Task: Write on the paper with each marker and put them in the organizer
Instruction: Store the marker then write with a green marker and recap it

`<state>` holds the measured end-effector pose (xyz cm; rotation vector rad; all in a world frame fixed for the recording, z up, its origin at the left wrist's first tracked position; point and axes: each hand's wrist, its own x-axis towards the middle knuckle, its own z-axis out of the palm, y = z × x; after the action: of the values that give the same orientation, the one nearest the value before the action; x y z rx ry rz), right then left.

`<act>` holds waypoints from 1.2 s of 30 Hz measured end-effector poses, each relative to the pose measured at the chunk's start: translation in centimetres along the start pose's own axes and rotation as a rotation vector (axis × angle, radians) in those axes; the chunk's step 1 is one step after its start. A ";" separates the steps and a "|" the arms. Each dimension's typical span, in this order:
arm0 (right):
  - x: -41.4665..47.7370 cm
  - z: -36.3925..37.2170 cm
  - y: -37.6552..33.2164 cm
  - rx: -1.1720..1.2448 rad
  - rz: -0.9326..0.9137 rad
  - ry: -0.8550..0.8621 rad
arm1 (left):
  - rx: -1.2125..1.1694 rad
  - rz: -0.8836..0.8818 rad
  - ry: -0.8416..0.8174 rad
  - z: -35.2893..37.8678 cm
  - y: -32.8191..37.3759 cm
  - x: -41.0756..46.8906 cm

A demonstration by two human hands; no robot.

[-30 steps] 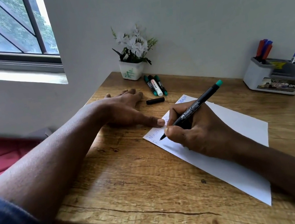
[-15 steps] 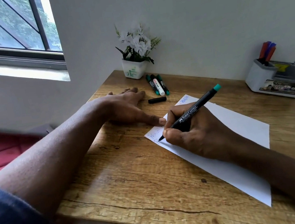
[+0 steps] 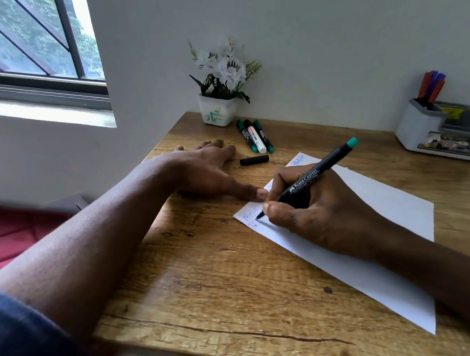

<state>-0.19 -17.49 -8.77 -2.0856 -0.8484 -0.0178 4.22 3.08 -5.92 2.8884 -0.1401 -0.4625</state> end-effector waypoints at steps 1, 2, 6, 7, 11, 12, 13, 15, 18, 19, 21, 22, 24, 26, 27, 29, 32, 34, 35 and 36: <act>0.0 0.0 0.0 -0.003 0.000 -0.003 | -0.001 0.001 0.001 0.0 0.0 0.0; 0.1 -0.1 0.0 -0.006 0.005 -0.004 | -0.005 0.001 0.001 0.0 -0.1 0.1; 0.2 -0.1 0.0 0.008 0.033 0.011 | -0.009 0.000 0.000 0.1 -0.1 0.2; 0.1 0.0 0.0 0.001 0.029 0.013 | -0.008 0.001 0.003 0.1 -0.1 0.3; 0.1 0.1 0.4 0.067 0.057 0.111 | -0.017 0.002 0.003 0.1 -0.2 0.4; 0.2 0.1 0.4 0.073 0.069 0.114 | -0.019 0.001 0.002 0.1 -0.3 0.4; 0.2 0.1 0.4 0.064 0.072 0.106 | -0.019 0.002 0.003 0.2 -0.3 0.4; 0.2 0.1 0.4 0.051 0.070 0.086 | -0.021 0.004 0.006 0.2 -0.4 0.4; 0.1 0.1 0.3 0.059 0.044 0.068 | -0.019 0.006 0.009 0.1 -0.3 0.4; 0.1 0.1 0.4 0.049 0.036 0.061 | -0.018 0.005 0.006 0.1 -0.3 0.4; 0.1 0.0 0.4 0.027 0.032 0.045 | -0.018 0.002 0.002 0.1 -0.2 0.3; 0.1 0.0 0.4 0.022 0.032 0.039 | -0.019 0.001 0.003 0.1 -0.2 0.3; 0.1 0.0 0.4 0.019 0.027 0.031 | -0.016 0.002 0.001 0.0 -0.2 0.3; 0.1 0.0 0.3 0.004 0.024 0.030 | -0.016 0.002 0.000 0.0 -0.2 0.3; 0.2 0.0 0.3 -0.008 0.021 0.037 | -0.023 0.000 0.000 -0.1 -0.2 0.3; 0.2 0.1 0.3 -0.029 0.023 0.058 | -0.028 -0.001 -0.002 0.0 -0.2 0.2; 0.1 0.2 0.4 -0.039 0.025 0.087 | -0.021 0.001 -0.002 0.0 -0.2 0.3; 0.1 0.2 0.5 -0.039 0.030 0.102 | -0.024 -0.001 -0.004 0.0 -0.1 0.2; 0.1 0.1 0.5 -0.044 0.032 0.102 | -0.026 -0.003 -0.005 0.0 0.0 0.2; 0.1 0.1 0.5 -0.046 0.035 0.096 | -0.027 -0.006 -0.005 0.0 0.0 0.1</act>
<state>0.17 -17.54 -9.19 -2.1248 -0.7598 -0.1186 4.37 3.09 -5.94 2.8622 -0.1256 -0.4696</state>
